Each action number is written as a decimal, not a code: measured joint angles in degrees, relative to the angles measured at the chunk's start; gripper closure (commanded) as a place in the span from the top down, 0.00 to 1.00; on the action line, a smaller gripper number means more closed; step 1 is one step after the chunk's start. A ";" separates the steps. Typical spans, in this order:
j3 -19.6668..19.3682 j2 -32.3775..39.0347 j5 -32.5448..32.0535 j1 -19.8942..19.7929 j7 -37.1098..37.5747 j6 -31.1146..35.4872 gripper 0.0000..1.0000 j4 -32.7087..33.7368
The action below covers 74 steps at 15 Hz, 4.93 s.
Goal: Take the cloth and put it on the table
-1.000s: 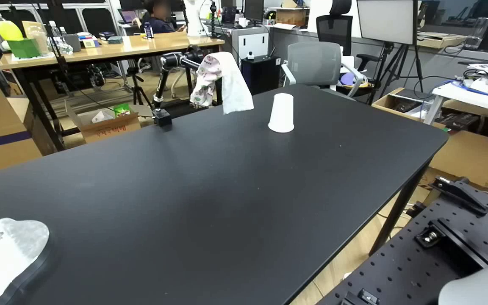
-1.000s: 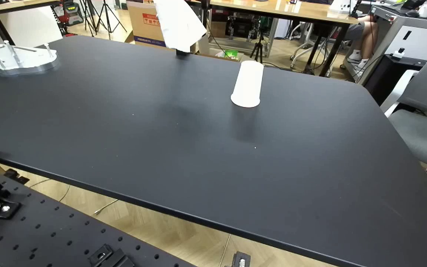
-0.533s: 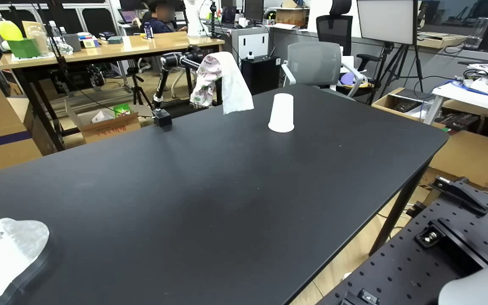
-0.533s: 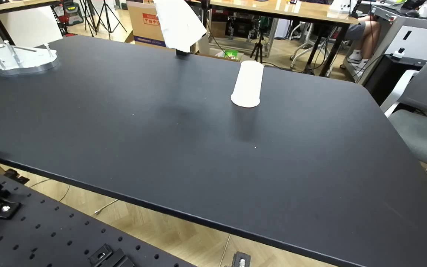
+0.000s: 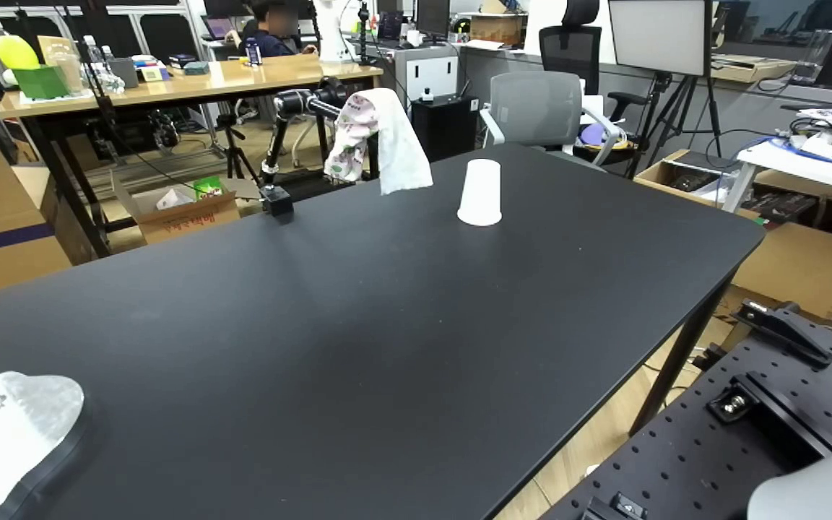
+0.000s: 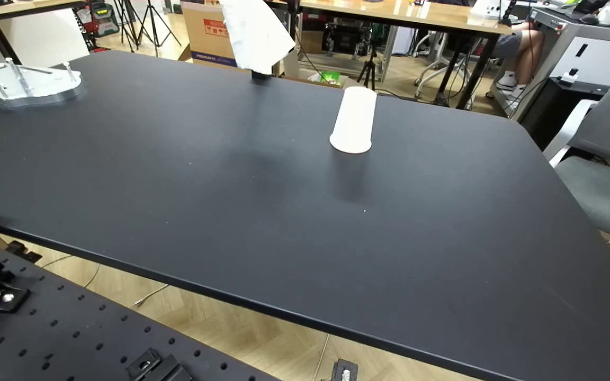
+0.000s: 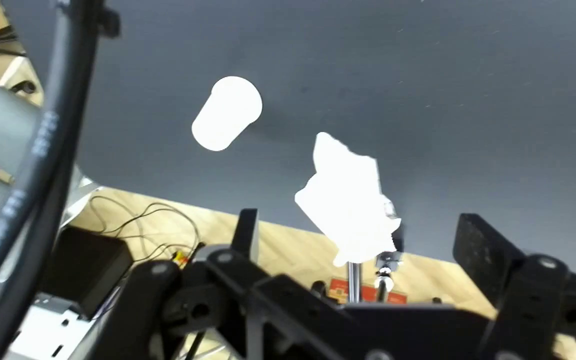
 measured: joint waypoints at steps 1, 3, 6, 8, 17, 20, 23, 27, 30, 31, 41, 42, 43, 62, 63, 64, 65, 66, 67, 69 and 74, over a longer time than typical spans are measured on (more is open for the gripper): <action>0.14 1.06 -2.45 -1.79 0.60 2.47 1.00 0.00; 0.29 3.84 -6.06 -4.74 1.99 6.81 1.00 0.12; 0.33 8.88 -8.36 -6.72 3.13 10.63 1.00 0.79; 0.33 12.66 -8.57 -6.68 3.24 12.23 1.00 1.72; 0.11 27.44 -7.43 -2.27 2.81 13.74 1.00 9.44; -0.36 31.30 -3.93 0.14 1.87 13.87 1.00 11.41; -0.97 34.24 -2.33 1.23 1.69 14.46 1.00 13.05; -1.68 36.67 -2.50 1.43 0.96 14.49 1.00 15.14; -2.01 37.79 -2.83 1.69 0.44 14.49 1.00 16.19; -2.08 38.13 -3.05 1.77 0.31 14.48 1.00 16.46; -2.95 40.15 -4.80 1.90 -0.24 14.47 0.45 17.60; -2.97 40.16 -4.80 1.90 -0.24 14.47 0.38 17.63; -2.99 40.17 -4.80 1.90 -0.24 14.47 0.32 17.65; -1.99 38.57 3.99 7.31 -5.88 14.15 0.00 18.35; -1.50 38.28 5.51 8.34 -6.87 13.83 0.00 18.34; -0.98 38.12 6.86 9.35 -7.63 13.31 0.00 18.34; -0.47 38.11 8.00 10.24 -8.31 12.86 0.00 18.32; 0.03 38.19 8.98 11.09 -8.82 12.25 0.00 18.26; 0.46 38.39 9.58 11.80 -9.18 11.82 0.00 18.16; 1.14 39.09 10.27 12.75 -9.37 10.94 0.00 18.01; 1.22 41.98 9.92 12.80 -9.37 10.64 0.00 17.48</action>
